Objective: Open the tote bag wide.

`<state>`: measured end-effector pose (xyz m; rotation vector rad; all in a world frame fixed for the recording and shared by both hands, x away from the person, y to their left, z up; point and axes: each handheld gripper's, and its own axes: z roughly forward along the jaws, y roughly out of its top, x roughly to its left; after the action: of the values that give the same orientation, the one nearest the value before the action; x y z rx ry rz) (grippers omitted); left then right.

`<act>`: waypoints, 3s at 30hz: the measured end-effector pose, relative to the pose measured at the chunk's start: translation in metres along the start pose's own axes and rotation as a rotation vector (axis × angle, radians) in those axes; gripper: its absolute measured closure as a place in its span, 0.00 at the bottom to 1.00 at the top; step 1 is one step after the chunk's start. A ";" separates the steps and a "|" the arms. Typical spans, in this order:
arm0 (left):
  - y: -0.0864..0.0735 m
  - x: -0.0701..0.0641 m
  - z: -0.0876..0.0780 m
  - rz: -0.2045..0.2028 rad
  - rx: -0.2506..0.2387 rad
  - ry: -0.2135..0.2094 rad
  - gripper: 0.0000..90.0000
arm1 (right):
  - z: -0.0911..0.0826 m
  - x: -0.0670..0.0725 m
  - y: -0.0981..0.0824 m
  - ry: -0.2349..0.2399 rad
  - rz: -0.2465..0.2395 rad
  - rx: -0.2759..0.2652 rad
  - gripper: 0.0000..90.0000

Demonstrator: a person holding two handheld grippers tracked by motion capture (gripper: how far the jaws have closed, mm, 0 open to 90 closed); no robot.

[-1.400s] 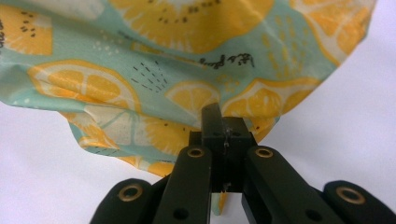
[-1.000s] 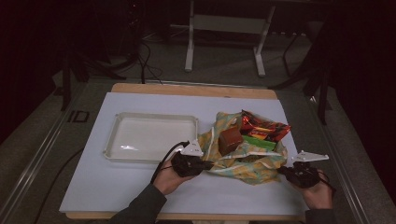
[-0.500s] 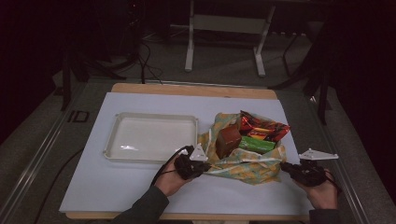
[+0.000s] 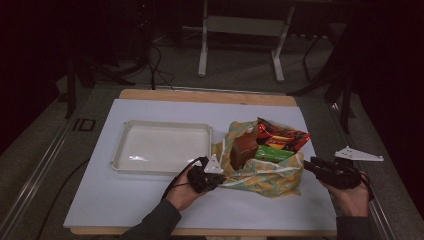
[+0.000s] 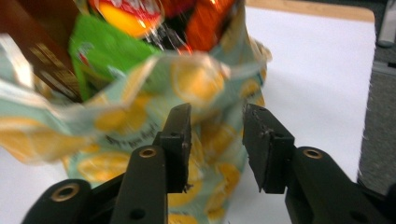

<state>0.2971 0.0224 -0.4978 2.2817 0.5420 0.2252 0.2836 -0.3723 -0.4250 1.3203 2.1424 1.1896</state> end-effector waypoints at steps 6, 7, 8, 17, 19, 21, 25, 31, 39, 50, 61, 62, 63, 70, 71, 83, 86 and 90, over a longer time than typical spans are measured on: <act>0.000 -0.001 0.001 -0.004 -0.007 0.000 0.96 | 0.004 0.006 0.012 0.022 0.026 -0.027 0.58; 0.000 -0.001 0.001 -0.001 -0.005 0.001 0.96 | 0.008 0.005 0.013 0.026 0.031 -0.015 0.56; 0.000 -0.001 0.001 -0.001 -0.005 0.001 0.95 | 0.008 0.005 0.013 0.026 0.031 -0.015 0.56; 0.000 -0.002 0.001 0.006 0.002 0.004 0.95 | 0.034 0.001 -0.002 0.101 0.050 0.104 0.95; 0.000 -0.002 0.002 0.010 0.005 0.006 0.95 | 0.034 0.004 -0.003 0.078 0.030 0.112 0.99; 0.000 -0.003 0.002 0.015 0.011 0.011 0.96 | 0.034 0.005 -0.005 0.071 0.018 0.119 1.00; 0.000 -0.004 0.004 0.022 0.021 0.021 0.96 | 0.033 0.005 -0.014 0.071 0.012 0.143 1.00; 0.000 -0.008 0.010 0.049 0.059 0.042 0.97 | 0.043 0.004 -0.032 0.065 0.015 0.203 1.00; -0.001 -0.009 0.020 0.041 0.098 0.044 0.97 | 0.054 0.006 -0.048 0.037 -0.004 0.276 1.00; -0.001 0.000 -0.007 -0.010 -0.026 0.012 0.72 | 0.052 0.010 -0.048 0.044 -0.020 0.262 1.00; 0.007 0.024 -0.038 -0.072 -0.124 0.062 0.66 | 0.050 0.015 -0.045 0.047 -0.041 0.259 1.00; 0.009 0.025 -0.039 -0.073 -0.130 0.065 0.66 | 0.050 0.016 -0.044 0.045 -0.042 0.259 1.00; 0.012 0.027 -0.040 -0.072 -0.138 0.070 0.65 | 0.050 0.016 -0.044 0.045 -0.046 0.258 1.00; 0.032 0.036 -0.046 -0.093 -0.189 0.090 0.62 | 0.048 0.018 -0.042 0.047 -0.058 0.251 1.00; 0.034 0.038 -0.046 -0.093 -0.195 0.085 0.62 | 0.048 0.018 -0.042 0.048 -0.058 0.248 1.00; 0.056 0.039 -0.038 -0.054 -0.217 0.044 0.55 | 0.047 0.020 -0.039 0.053 -0.070 0.246 1.00; 0.061 0.041 -0.032 -0.058 -0.181 0.078 0.64 | 0.046 0.020 -0.039 0.053 -0.075 0.244 1.00; 0.065 0.042 -0.023 -0.065 -0.133 0.132 0.77 | 0.046 0.020 -0.038 0.054 -0.079 0.239 1.00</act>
<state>0.3477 0.0168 -0.4351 2.1267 0.6484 0.3703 0.2827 -0.3414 -0.4804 1.2965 2.4131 0.9722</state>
